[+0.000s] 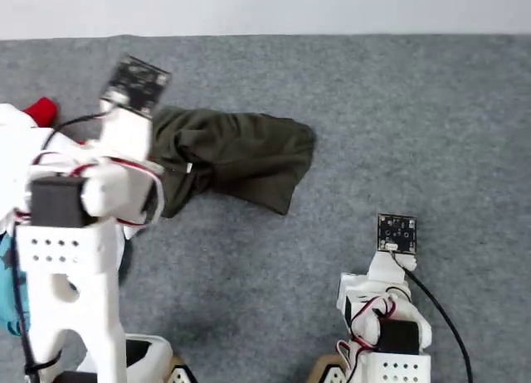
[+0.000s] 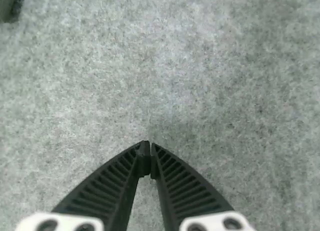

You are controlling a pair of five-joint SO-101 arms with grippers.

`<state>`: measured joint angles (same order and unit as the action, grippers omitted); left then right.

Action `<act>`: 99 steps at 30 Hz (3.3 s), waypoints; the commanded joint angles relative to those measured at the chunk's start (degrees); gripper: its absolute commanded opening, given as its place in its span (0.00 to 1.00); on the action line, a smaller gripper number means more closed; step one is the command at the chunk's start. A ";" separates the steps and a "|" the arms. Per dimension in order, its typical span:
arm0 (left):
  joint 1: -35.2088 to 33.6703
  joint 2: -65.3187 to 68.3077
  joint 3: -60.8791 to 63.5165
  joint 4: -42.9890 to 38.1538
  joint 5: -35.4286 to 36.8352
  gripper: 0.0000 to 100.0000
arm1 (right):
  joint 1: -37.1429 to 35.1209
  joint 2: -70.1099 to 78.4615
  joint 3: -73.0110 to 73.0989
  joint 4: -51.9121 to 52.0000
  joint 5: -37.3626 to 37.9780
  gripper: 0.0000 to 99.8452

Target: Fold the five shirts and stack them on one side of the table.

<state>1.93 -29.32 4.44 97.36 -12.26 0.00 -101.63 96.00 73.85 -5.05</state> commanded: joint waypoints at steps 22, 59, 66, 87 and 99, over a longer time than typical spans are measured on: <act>-0.53 25.14 -7.43 1.76 5.54 0.01 | 1.19 -0.48 -8.18 -11.47 -1.76 0.01; -29.19 7.30 13.93 -4.31 2.81 0.01 | -18.07 108.00 -94.77 6.37 28.13 0.01; -29.19 7.12 13.93 -4.22 2.90 0.01 | -18.07 122.24 -111.03 15.43 35.60 0.05; -29.10 7.12 13.93 -3.34 2.90 0.01 | -28.09 141.76 -131.78 23.16 31.47 0.30; -29.10 7.12 13.93 -3.08 2.90 0.01 | -28.44 148.44 -133.36 18.15 31.82 0.23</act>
<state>-26.81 -20.26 18.33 93.76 -8.66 -28.40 47.30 -34.64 92.75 26.95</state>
